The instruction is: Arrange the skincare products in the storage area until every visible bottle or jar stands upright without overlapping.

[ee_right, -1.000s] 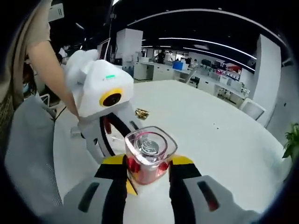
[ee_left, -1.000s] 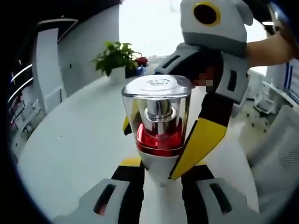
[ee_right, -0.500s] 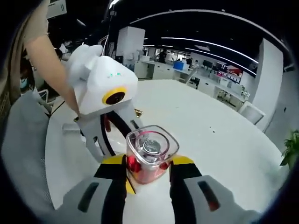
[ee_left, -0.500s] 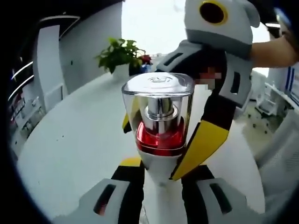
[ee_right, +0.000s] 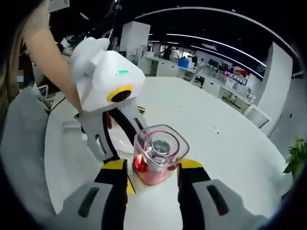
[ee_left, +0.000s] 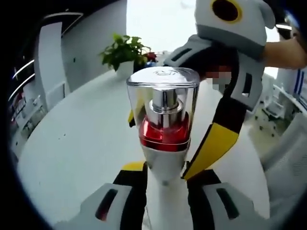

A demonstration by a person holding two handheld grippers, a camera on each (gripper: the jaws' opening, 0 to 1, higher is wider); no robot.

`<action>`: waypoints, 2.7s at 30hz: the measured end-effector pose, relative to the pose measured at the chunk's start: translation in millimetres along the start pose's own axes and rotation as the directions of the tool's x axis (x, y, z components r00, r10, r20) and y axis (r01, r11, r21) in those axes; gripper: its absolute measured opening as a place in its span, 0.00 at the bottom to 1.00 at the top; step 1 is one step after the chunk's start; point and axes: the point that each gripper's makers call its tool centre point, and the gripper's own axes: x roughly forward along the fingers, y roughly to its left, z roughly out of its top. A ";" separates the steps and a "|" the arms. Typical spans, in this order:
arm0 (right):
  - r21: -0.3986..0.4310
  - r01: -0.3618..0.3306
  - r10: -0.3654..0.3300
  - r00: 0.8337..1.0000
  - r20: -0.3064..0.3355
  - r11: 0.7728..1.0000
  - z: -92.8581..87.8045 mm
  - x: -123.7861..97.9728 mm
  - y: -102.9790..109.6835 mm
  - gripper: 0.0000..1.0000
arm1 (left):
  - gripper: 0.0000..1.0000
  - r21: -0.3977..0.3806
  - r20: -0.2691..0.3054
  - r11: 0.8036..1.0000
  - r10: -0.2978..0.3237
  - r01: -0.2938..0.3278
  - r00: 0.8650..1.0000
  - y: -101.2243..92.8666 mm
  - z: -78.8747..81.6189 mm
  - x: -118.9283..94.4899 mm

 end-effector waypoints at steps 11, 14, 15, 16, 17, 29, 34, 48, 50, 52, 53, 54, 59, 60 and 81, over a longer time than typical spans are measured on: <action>0.045 0.032 -0.032 0.999 -0.001 0.998 -0.2 -6.5 2.3 0.53 | 0.38 -0.022 -0.026 1.000 -0.010 0.009 1.000 -5.4 -7.2 -20.4; 0.047 0.040 -0.040 0.999 -0.001 0.998 4.0 -10.0 4.7 0.55 | 0.40 -0.023 -0.040 1.000 -0.006 0.005 0.999 -8.0 -11.6 -27.5; 0.050 0.041 -0.041 0.999 0.000 0.998 4.7 -11.0 5.1 0.56 | 0.41 -0.025 -0.042 1.000 -0.005 0.004 0.999 -8.4 -12.7 -29.2; 0.054 0.043 -0.043 0.999 0.002 0.998 5.3 -12.6 5.4 0.56 | 0.42 -0.027 -0.043 1.000 -0.002 0.001 0.999 -9.2 -13.7 -31.9; 0.057 0.045 -0.045 0.999 0.005 0.997 6.1 -13.8 5.8 0.57 | 0.43 -0.029 -0.044 1.000 -0.002 0.000 0.999 -9.8 -14.4 -33.5; 0.099 0.097 -0.101 0.994 0.042 0.990 15.4 -34.4 12.4 0.78 | 0.59 -0.085 -0.048 0.996 0.020 -0.025 0.999 -20.8 -21.3 -64.4; 0.132 0.104 -0.110 0.993 0.037 0.986 13.7 -41.5 19.9 0.79 | 0.65 -0.131 -0.054 0.990 0.039 -0.046 0.998 -25.1 -28.3 -82.8; 0.155 0.090 -0.104 0.991 0.089 0.984 42.2 -58.8 38.3 0.87 | 0.80 -0.215 -0.049 0.971 0.098 -0.106 0.994 -42.8 -40.6 -130.7; 0.150 0.087 -0.101 0.991 0.090 0.985 44.1 -60.7 41.7 0.88 | 0.81 -0.234 -0.042 0.965 0.110 -0.116 0.993 -45.7 -42.7 -138.4; 0.149 0.088 -0.102 0.990 0.094 0.985 45.8 -63.0 43.9 0.89 | 0.83 -0.242 -0.042 0.963 0.115 -0.122 0.992 -49.2 -45.1 -144.8; 0.152 0.087 -0.102 0.990 0.098 0.985 46.7 -65.0 45.9 0.90 | 0.85 -0.247 -0.045 0.961 0.121 -0.129 0.992 -49.2 -49.5 -148.1; 0.155 0.084 -0.100 0.990 0.101 0.984 47.5 -66.1 48.0 0.90 | 0.87 -0.249 -0.048 0.959 0.129 -0.137 0.990 -49.2 -51.9 -150.5; 0.161 0.080 -0.097 0.990 0.104 0.984 46.8 -72.4 58.8 0.93 | 0.91 -0.276 -0.047 0.945 0.166 -0.173 0.985 -57.1 -59.4 -169.7; 0.162 0.079 -0.097 0.990 0.104 0.984 46.7 -73.7 60.6 0.93 | 0.91 -0.283 -0.046 0.942 0.175 -0.181 0.983 -58.0 -60.6 -173.3; 0.311 0.072 -0.130 0.977 0.171 0.948 51.8 -99.5 91.8 0.99 | 0.96 -0.433 -0.007 0.849 0.334 -0.304 0.943 -97.5 -82.9 -245.3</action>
